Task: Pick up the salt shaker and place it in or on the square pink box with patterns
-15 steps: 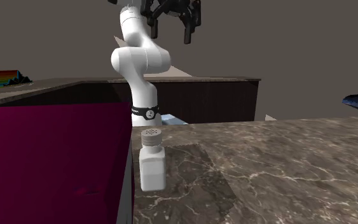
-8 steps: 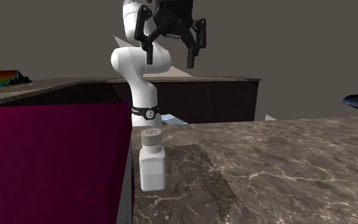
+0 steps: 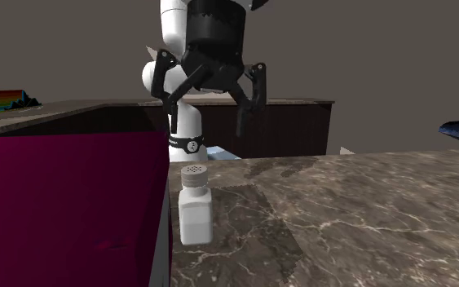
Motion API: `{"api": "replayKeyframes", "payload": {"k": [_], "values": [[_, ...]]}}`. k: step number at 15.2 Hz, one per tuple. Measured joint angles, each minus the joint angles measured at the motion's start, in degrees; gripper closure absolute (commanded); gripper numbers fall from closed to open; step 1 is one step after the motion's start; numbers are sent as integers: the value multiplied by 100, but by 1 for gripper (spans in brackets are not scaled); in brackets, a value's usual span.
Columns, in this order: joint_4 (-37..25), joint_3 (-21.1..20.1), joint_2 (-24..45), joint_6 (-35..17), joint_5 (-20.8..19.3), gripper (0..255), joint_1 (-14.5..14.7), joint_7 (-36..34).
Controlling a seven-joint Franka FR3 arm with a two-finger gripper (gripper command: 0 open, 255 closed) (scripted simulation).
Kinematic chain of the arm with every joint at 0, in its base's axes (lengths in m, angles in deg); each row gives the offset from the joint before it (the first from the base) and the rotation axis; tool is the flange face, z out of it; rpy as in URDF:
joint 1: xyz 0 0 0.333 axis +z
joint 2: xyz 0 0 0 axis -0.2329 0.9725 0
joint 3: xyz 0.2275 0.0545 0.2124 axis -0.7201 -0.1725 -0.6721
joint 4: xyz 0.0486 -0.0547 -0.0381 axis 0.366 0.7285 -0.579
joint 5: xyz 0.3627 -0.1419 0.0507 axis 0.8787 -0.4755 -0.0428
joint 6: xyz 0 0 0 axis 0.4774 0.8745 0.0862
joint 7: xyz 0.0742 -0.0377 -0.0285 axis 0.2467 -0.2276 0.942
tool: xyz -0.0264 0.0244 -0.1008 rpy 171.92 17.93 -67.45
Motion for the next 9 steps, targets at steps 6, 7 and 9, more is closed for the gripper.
{"api": "replayKeyframes", "payload": {"k": [6, 7, 9], "values": [[-262, 92, 816, -625, -104, 0, -142, -381], [-246, 101, 870, -699, -110, 0, -151, -383], [-203, 114, 961, -835, -124, 0, -163, -390]]}}
